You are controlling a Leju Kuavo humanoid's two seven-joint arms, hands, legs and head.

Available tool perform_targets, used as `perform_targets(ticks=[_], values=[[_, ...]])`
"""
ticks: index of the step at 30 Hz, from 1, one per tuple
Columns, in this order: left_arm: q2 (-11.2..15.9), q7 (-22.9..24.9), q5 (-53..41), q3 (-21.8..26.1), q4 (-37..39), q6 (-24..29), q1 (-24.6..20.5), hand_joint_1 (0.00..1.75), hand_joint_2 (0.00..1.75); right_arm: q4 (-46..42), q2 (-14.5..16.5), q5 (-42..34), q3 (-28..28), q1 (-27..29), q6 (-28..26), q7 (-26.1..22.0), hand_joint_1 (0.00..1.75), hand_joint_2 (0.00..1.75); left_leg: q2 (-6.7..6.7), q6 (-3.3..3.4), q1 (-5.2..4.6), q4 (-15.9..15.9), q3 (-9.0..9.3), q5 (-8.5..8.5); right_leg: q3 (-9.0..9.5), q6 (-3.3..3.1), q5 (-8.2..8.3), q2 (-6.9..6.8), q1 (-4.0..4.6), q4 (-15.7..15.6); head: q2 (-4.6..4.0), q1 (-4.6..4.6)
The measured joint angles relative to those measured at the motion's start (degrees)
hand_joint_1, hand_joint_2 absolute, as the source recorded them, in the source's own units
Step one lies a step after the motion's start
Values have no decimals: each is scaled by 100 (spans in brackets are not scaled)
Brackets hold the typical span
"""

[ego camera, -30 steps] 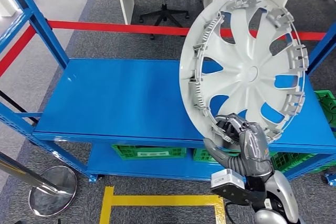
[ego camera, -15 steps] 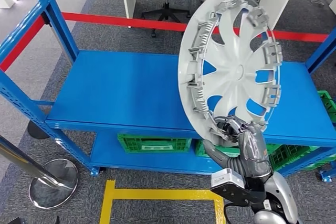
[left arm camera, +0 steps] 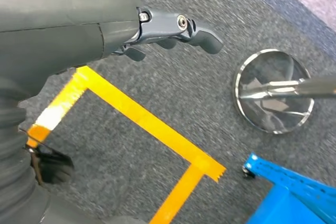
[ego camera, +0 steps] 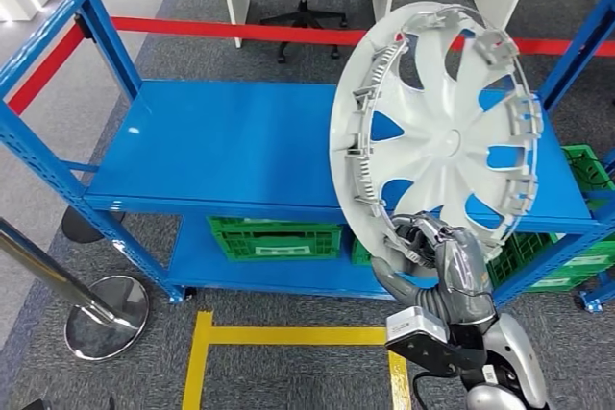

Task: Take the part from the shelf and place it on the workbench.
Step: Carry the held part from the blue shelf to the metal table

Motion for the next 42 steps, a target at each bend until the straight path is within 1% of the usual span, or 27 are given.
perform_targets(ticks=[1,3,5,7,8,9,11,12,13,14,15,16,17,18,20,22,23,25,27,28,29,30,32,34,36,38,42], values=[[1,2,2,0,0,-7,-5,0,175,3,0,0,0,-2,16,4,175,175,-1,18,3,-374,286,104,-64,16,35,-1,0,28,0,0],[-1,6,9,0,0,-27,-21,0,175,4,0,-1,1,-9,45,14,175,175,-7,72,-11,-1130,782,148,-159,68,105,-2,11,65,0,3],[-3,10,15,1,0,-43,-32,0,175,7,0,-3,2,-22,61,24,175,175,-13,132,-41,-1414,911,108,-211,134,186,-3,12,65,0,8],[-6,13,20,3,1,-52,-31,0,175,14,0,-5,4,-26,73,26,175,175,5,221,-48,-1453,829,200,-255,207,227,10,-3,63,0,7],[-9,14,23,5,1,-57,-32,0,175,19,-2,-8,5,-25,80,26,175,175,19,276,-44,-1474,773,265,-313,237,124,19,-9,127,0,14],[-10,14,25,6,2,-61,-35,0,175,24,-4,-11,5,-24,85,26,175,175,34,322,-35,-1497,708,336,-385,257,-80,27,-11,285,0,25],[-7,14,30,9,1,-64,-40,0,175,40,-8,-16,5,-25,96,28,175,175,47,372,-40,-1505,557,464,-557,276,-654,29,-14,892,0,55],[-5,14,32,13,2,-64,-40,0,175,50,-9,-21,5,-26,106,31,175,175,50,379,-50,-1500,471,530,-604,282,-840,29,-14,1237,0,63],[-5,14,33,16,2,-64,-40,0,175,62,-9,-26,6,-25,118,33,175,175,52,380,-60,-1494,384,597,-602,287,-893,29,-14,1489,0,68],[-6,14,33,20,2,-64,-39,0,175,70,-11,-31,7,-24,131,35,175,175,54,376,-67,-1485,296,663,-526,287,-809,29,-13,1585,0,71],[-8,15,33,22,2,-64,-40,0,175,77,-13,-36,7,-25,141,38,175,175,54,368,-70,-1472,211,726,-362,283,-635,29,-13,1490,0,73],[-10,15,33,23,2,-63,-40,0,175,80,-14,-37,7,-26,145,40,175,175,53,356,-72,-1454,134,784,-115,275,-462,28,-13,1216,0,74],[-13,15,33,25,2,-62,-40,0,175,80,-16,-37,7,-32,147,42,175,175,51,335,-80,-1429,59,837,206,267,-398,27,-7,795,0,77],[-14,15,32,25,2,-61,-39,0,175,79,-18,-37,7,-37,146,43,175,175,49,310,-87,-1404,-1,889,505,250,-426,29,-1,366,0,73],[-16,16,26,29,2,-52,-37,0,175,79,-23,-37,7,-36,144,46,175,175,46,251,-92,-1385,-70,1005,797,208,-583,37,25,-168,0,72],[-11,17,8,34,2,-43,-33,0,175,80,-26,-35,9,-28,144,54,175,175,40,186,-76,-1398,-93,1086,727,135,-550,30,31,-218,0,73],[-7,22,-3,36,2,-36,-28,0,175,80,-26,-33,11,-28,144,60,175,175,35,150,-68,-1358,-114,1003,684,88,-497,18,26,-217,0,67],[-3,42,-14,37,2,-23,-21,0,175,79,-26,-28,16,-29,140,71,175,175,27,83,-45,-958,-202,501,576,5,-367,-12,10,-224,0,48],[-5,61,-20,37,2,-10,-21,0,175,79,-26,-20,17,-27,137,81,175,175,28,33,-26,-212,-307,-82,445,-29,-231,-22,18,-205,0,32],[-2,64,-22,37,2,-5,-24,0,175,79,-26,-18,17,-26,137,85,175,175,28,18,-20,94,-318,-192,361,-28,-165,-22,20,-180,0,32],[1,66,-23,37,2,-2,-27,0,175,80,-26,-17,16,-25,136,88,175,175,28,13,-16,232,-257,-163,263,-22,-106,-21,21,-146,0,31],[2,68,-25,37,2,-1,-29,0,175,80,-26,-17,16,-24,136,90,175,175,28,19,-14,168,-112,-41,156,-13,-56,-19,21,-102,0,31],[4,70,-27,37,2,2,-36,0,175,79,-26,-17,15,-22,133,92,175,175,24,65,-16,-495,421,164,-33,15,19,-16,22,-11,0,30],[5,72,-37,37,2,6,-49,0,175,78,-26,-15,14,-26,131,93,175,175,17,119,-36,-1226,883,131,-154,66,97,-18,33,50,0,36],[6,73,-55,37,2,13,-56,0,175,78,-26,-11,13,-28,128,93,175,175,14,167,-69,-1461,964,106,-223,137,204,-23,28,53,0,39],[4,73,-64,37,3,21,-50,0,175,78,-32,-4,10,-23,125,93,175,175,32,234,-67,-1488,869,209,-274,207,276,-15,7,35,0,35],[1,73,-66,37,4,25,-45,0,175,78,-37,0,9,-19,124,93,175,175,49,272,-47,-1521,815,274,-300,236,288,-6,0,30,0,34]])
